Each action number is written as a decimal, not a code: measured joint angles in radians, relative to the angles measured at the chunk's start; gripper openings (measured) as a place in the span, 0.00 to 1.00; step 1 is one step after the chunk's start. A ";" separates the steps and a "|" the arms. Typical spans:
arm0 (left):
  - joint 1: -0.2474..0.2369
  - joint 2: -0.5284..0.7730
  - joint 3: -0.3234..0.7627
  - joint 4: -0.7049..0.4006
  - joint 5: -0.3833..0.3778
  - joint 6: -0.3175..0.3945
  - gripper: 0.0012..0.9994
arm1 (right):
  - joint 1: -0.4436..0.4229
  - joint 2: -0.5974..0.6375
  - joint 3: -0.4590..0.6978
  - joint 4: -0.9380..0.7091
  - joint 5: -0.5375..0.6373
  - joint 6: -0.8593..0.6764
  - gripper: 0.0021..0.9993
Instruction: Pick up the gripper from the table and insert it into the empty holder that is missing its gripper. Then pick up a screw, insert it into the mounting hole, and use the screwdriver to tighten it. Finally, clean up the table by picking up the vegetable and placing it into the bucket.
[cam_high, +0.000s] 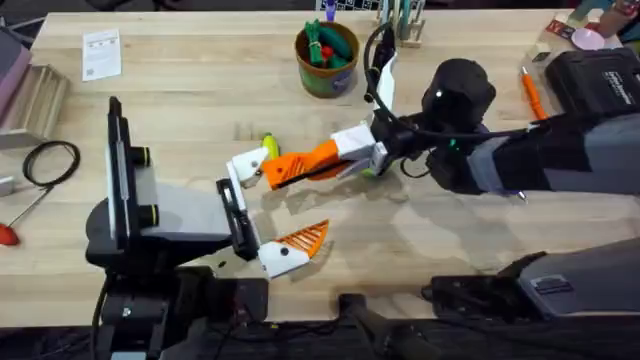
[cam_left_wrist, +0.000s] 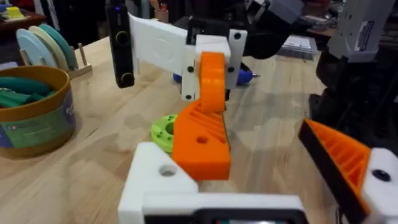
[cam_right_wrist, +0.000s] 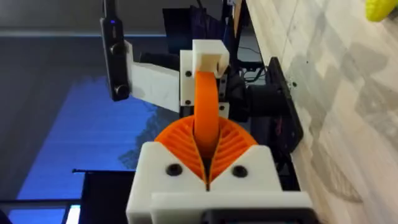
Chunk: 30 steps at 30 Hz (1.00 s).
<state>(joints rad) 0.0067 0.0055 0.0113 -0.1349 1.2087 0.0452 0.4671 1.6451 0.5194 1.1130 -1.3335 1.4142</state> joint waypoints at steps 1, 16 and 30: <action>0.001 0.000 0.000 0.000 0.000 0.000 0.99 | 0.002 0.000 0.000 0.001 0.002 0.005 0.01; 0.005 0.000 0.000 0.000 -0.001 -0.001 0.99 | 0.013 0.032 0.000 0.016 0.010 0.026 0.01; 0.004 0.000 0.000 0.000 0.000 0.004 0.99 | 0.017 0.032 0.000 0.071 0.014 0.025 0.01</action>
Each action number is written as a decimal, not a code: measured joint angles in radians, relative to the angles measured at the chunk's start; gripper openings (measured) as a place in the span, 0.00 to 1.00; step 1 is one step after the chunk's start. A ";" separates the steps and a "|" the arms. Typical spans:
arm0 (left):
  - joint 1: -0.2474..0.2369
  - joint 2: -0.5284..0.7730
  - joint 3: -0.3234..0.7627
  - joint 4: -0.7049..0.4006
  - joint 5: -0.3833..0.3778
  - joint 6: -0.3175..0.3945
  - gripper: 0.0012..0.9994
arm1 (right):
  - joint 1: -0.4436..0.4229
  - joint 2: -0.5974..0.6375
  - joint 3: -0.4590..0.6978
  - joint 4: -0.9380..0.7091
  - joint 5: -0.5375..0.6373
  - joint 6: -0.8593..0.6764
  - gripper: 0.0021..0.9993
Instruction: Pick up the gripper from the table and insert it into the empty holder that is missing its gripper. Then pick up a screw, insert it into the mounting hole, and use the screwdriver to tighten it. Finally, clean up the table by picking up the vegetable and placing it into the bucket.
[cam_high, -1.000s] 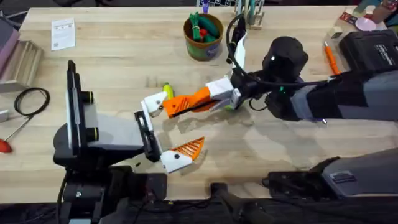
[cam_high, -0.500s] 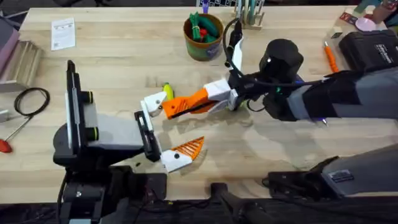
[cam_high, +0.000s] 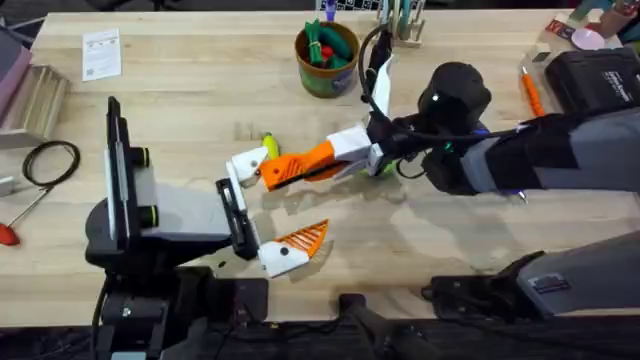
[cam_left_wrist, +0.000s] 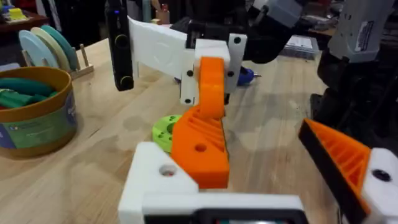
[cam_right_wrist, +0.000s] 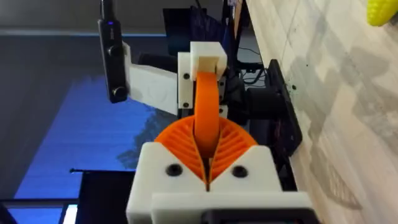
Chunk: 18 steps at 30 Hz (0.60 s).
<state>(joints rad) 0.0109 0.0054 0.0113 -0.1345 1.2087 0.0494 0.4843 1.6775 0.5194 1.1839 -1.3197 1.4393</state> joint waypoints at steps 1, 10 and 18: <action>0.000 0.000 0.000 0.000 0.000 0.000 0.99 | 0.000 0.000 0.000 0.000 0.002 -0.003 0.01; 0.000 0.000 0.000 0.000 0.000 0.003 0.99 | 0.006 0.000 0.000 0.000 0.030 -0.049 0.01; 0.005 0.000 0.000 0.002 -0.013 0.003 0.99 | 0.026 0.000 0.000 0.000 0.066 -0.063 0.01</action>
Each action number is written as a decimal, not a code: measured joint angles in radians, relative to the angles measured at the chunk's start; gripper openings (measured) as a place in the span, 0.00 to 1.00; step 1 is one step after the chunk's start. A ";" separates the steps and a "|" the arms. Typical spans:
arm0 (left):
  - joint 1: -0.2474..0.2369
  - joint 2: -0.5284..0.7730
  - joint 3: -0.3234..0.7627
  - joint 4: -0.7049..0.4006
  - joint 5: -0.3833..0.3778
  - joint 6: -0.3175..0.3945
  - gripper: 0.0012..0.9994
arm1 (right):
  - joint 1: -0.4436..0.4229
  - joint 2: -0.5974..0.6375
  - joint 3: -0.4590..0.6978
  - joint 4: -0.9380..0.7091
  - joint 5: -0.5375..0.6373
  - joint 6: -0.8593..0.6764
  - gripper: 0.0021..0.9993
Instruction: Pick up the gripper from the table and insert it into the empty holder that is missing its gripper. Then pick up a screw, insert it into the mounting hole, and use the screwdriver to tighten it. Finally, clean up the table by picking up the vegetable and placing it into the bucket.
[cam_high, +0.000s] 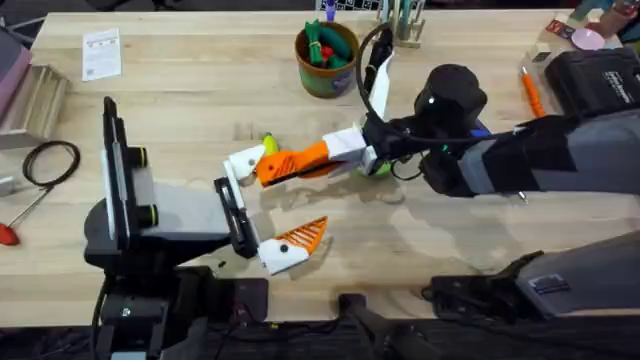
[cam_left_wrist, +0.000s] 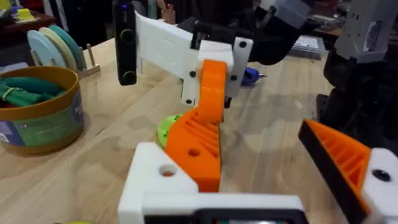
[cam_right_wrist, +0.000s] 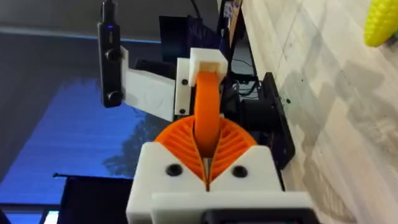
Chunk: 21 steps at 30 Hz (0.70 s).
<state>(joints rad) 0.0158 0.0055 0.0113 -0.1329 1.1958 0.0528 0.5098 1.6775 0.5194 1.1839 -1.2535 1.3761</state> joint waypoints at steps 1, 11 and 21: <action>0.000 0.000 0.000 0.001 -0.004 0.000 0.99 | 0.002 0.000 0.000 0.000 0.004 0.000 0.01; 0.008 0.000 0.000 0.004 -0.026 -0.001 0.99 | 0.018 0.016 0.009 0.006 0.018 -0.007 0.01; 0.009 0.000 0.000 0.003 -0.020 -0.008 0.99 | 0.009 0.064 0.031 0.014 -0.058 -0.078 0.01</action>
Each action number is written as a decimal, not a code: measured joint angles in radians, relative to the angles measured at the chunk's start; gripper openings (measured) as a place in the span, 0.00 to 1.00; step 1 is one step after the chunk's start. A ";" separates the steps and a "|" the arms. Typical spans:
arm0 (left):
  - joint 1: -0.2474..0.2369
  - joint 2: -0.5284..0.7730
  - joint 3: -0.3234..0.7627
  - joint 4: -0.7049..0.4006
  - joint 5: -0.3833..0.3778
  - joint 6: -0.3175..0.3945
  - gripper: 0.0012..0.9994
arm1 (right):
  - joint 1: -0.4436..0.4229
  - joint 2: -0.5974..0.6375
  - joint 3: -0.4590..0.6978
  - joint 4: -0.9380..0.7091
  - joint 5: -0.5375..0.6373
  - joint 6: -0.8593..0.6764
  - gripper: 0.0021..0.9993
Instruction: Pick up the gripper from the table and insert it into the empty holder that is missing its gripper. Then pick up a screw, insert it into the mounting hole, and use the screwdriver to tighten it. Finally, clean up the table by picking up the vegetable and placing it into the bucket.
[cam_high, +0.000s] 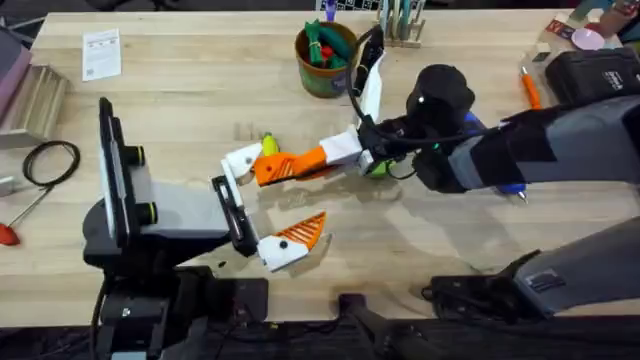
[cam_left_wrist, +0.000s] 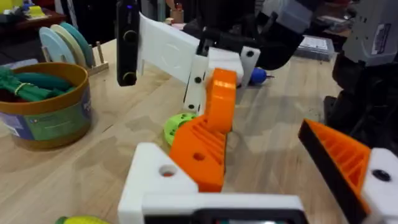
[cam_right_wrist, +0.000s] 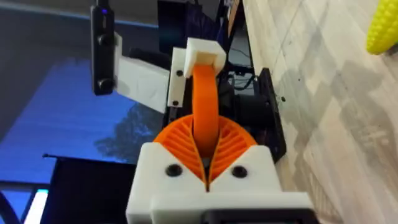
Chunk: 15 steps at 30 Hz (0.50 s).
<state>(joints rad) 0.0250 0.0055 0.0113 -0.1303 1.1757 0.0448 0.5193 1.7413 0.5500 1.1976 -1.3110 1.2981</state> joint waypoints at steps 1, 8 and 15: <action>0.000 0.000 0.000 0.000 0.002 0.000 0.99 | -0.001 0.001 0.001 0.000 -0.008 -0.009 0.01; -0.002 0.000 0.000 -0.002 0.015 0.000 0.99 | -0.001 0.001 0.003 -0.002 -0.048 -0.033 0.01; -0.004 0.000 0.001 -0.005 0.025 0.000 0.99 | -0.006 0.002 0.004 -0.017 -0.067 -0.004 0.01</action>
<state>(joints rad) 0.0212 0.0052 0.0120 -0.1352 1.2011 0.0448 0.5137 1.7432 0.5544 1.1810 -1.3777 1.2943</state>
